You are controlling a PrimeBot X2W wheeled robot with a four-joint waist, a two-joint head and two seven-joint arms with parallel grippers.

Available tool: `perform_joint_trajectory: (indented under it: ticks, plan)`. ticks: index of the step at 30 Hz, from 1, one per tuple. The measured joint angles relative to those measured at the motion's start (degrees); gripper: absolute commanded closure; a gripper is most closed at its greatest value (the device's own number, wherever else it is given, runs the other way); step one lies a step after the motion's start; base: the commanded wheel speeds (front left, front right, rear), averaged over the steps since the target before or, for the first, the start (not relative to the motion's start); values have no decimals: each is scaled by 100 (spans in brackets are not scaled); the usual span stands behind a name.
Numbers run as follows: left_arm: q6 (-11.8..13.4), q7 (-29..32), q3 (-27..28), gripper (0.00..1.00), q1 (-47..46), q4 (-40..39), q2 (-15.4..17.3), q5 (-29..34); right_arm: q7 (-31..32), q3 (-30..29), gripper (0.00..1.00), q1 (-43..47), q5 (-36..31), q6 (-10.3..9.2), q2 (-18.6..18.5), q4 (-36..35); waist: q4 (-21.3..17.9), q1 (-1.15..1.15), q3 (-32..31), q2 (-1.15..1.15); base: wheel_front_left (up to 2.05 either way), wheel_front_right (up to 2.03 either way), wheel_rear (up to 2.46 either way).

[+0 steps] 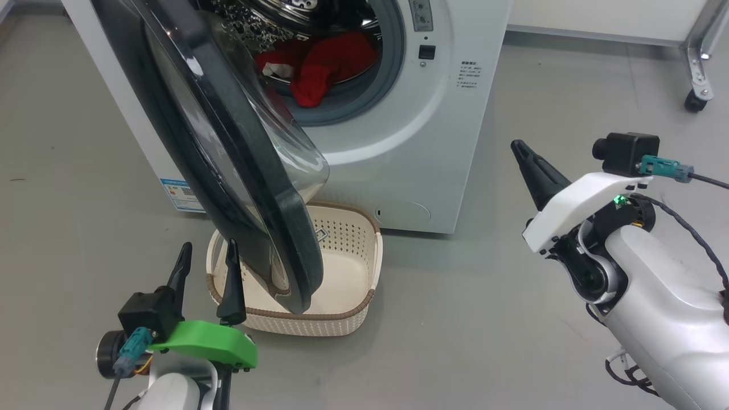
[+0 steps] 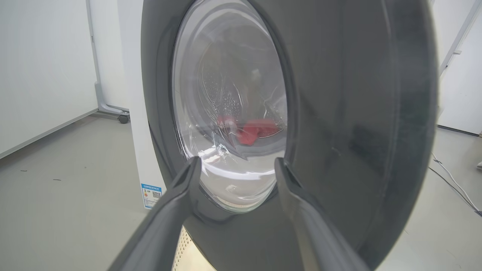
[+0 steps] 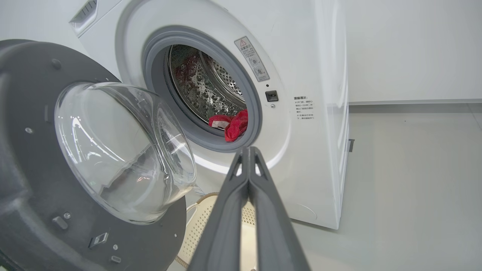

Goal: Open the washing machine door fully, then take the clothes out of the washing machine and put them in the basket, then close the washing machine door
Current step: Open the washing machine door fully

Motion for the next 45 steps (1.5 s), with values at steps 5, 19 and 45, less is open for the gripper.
perform_joint_trajectory:
  ticks: [5,19,45]
  plan:
    - [-7,0,119,0,132,-13,1,37,-653,14,100,237,-465,-120,-198,-99,-134,0,-100,0,0,0,0]
    - [-57,0,296,0,356,-57,5,87,-1037,-299,100,1313,-773,-727,-282,-371,-341,0,-235,0,0,0,0]
    - [-152,0,424,0,463,-138,7,92,-1036,-1426,0,2633,-2030,-1077,-7,-1593,-453,0,-173,0,0,0,0]
